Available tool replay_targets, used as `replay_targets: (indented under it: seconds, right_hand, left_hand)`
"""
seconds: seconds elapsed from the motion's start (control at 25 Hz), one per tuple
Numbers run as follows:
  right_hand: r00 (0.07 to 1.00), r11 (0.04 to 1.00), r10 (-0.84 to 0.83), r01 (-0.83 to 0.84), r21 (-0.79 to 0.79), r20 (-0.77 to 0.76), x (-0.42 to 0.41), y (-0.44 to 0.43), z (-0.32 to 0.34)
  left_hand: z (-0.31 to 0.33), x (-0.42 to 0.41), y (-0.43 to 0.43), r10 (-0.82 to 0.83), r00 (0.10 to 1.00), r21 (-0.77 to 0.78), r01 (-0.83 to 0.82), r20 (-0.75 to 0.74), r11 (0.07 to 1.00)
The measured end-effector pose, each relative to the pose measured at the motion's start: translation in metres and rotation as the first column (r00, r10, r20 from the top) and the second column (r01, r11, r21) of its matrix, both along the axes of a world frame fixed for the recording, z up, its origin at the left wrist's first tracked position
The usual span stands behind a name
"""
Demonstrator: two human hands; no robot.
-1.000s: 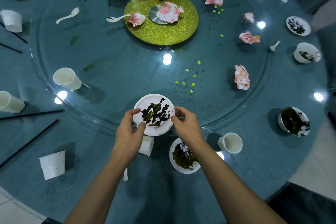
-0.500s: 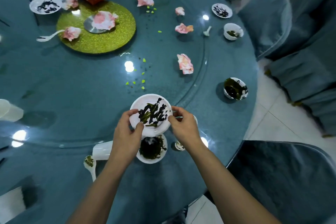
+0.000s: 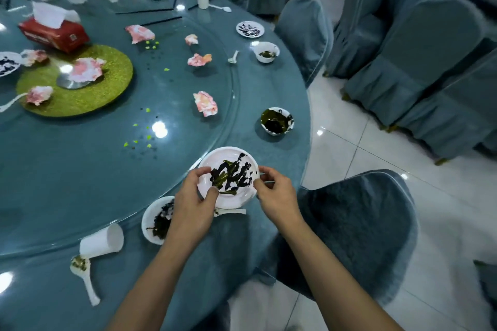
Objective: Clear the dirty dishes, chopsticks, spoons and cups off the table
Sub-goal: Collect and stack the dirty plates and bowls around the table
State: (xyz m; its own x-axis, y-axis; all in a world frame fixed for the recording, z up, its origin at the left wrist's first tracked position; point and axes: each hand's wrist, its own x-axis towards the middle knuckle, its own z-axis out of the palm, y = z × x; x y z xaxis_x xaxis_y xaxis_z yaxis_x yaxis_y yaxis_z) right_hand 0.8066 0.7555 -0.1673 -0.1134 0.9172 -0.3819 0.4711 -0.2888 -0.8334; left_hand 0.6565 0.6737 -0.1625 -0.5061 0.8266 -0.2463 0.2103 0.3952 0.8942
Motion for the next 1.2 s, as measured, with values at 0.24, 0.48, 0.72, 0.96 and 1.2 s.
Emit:
replay_targets:
  seconds: [0.24,0.48,0.72,0.96,1.2]
  right_hand:
    - [0.995,0.994,-0.087,0.09,0.066,-0.043,0.116,-0.011,0.017]
    - [0.988,0.982,-0.127,0.138,0.126,-0.086,0.233,-0.032,0.034]
    - [0.965,0.958,-0.238,0.252,0.135,-0.11,0.333,-0.047,0.034]
    - [0.933,0.923,-0.339,0.355,0.148,-0.123,0.4,-0.048,0.041]
    - [0.904,0.897,-0.412,0.424,0.125,-0.114,0.443,-0.031,0.037]
  left_hand:
    - [0.025,0.105,-0.002,-0.073,0.997,0.036,0.073,-0.015,0.997]
    - [0.042,0.21,-0.013,-0.127,0.992,0.066,0.126,0.019,0.99]
    - [0.052,0.305,-0.017,-0.241,0.97,0.102,0.237,0.023,0.966]
    - [0.057,0.365,-0.001,-0.349,0.937,0.113,0.346,0.007,0.931]
    - [0.062,0.408,0.02,-0.407,0.914,0.095,0.404,0.009,0.91]
